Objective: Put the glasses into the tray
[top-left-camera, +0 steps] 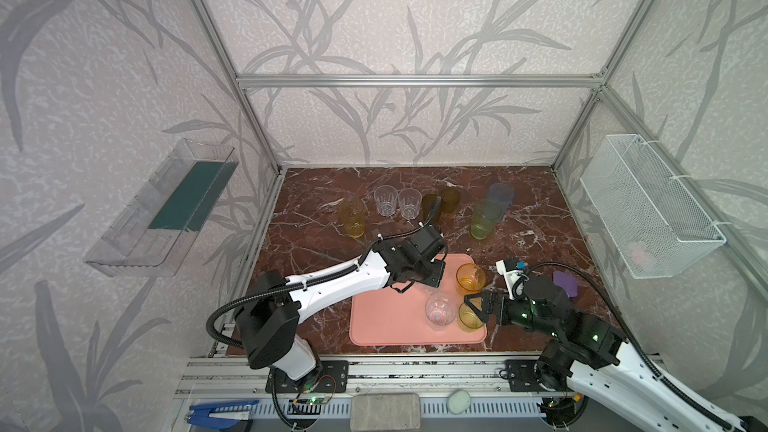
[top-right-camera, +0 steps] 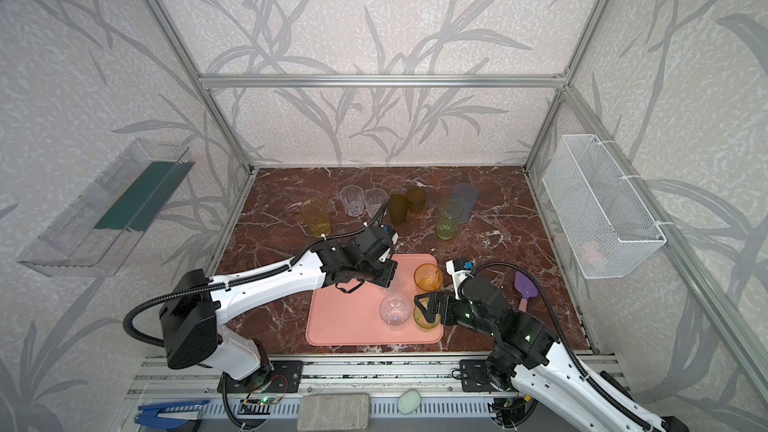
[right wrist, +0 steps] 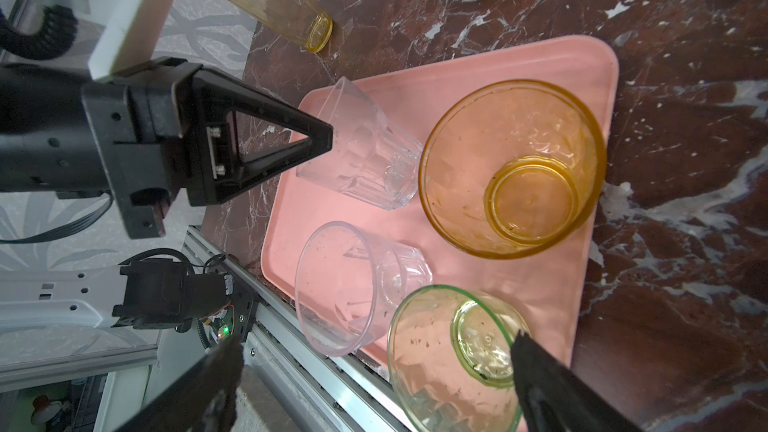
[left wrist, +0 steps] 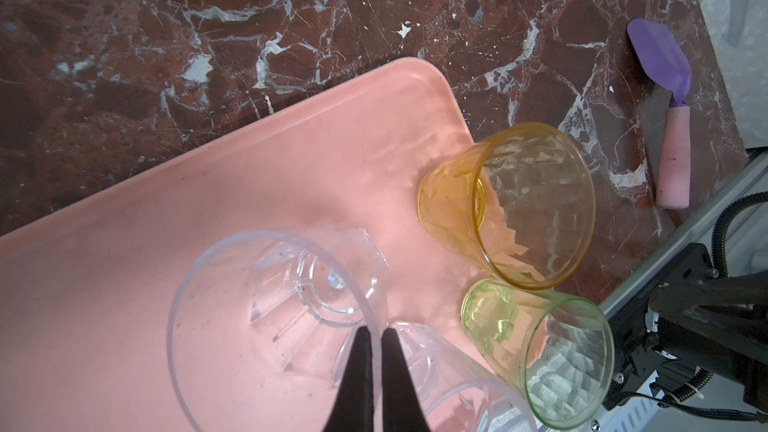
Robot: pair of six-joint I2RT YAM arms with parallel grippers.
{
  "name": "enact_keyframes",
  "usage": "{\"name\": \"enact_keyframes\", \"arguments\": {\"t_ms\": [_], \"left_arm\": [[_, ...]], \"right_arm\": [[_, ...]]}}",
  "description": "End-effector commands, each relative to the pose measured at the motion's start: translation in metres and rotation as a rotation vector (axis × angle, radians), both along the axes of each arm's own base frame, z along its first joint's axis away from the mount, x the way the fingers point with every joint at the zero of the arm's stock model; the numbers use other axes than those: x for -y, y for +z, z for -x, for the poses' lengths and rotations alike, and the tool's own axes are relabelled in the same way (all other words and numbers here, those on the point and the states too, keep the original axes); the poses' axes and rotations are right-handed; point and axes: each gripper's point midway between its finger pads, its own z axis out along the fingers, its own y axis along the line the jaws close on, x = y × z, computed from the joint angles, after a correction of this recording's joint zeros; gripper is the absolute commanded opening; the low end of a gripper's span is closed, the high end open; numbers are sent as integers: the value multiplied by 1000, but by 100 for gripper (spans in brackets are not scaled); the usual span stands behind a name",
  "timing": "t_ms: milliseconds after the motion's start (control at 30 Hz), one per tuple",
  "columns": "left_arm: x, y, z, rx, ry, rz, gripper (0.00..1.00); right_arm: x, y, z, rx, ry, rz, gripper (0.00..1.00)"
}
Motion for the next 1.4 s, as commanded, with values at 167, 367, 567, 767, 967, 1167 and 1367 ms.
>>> {"name": "enact_keyframes", "arguments": {"t_ms": [167, 367, 567, 767, 967, 1167, 1367], "left_arm": [[23, 14, 2, 12, -30, 35, 0], [27, 10, 7, 2, -44, 23, 0], [30, 8, 9, -4, -48, 23, 0], [34, 3, 11, -25, -53, 38, 0], [39, 1, 14, -44, -62, 54, 0], [41, -3, 16, -62, -63, 57, 0], [43, -4, 18, -74, -66, 74, 0]], "right_arm": [[1, 0, -3, 11, -12, 0, 99], [2, 0, -3, 15, -17, -1, 99], [3, 0, -4, 15, -23, 4, 99], [3, 0, -4, 16, -26, 7, 99], [6, -5, -3, 9, -35, 17, 99], [7, -6, -3, 6, -38, 20, 99], [8, -9, -3, 2, -42, 26, 99]]}}
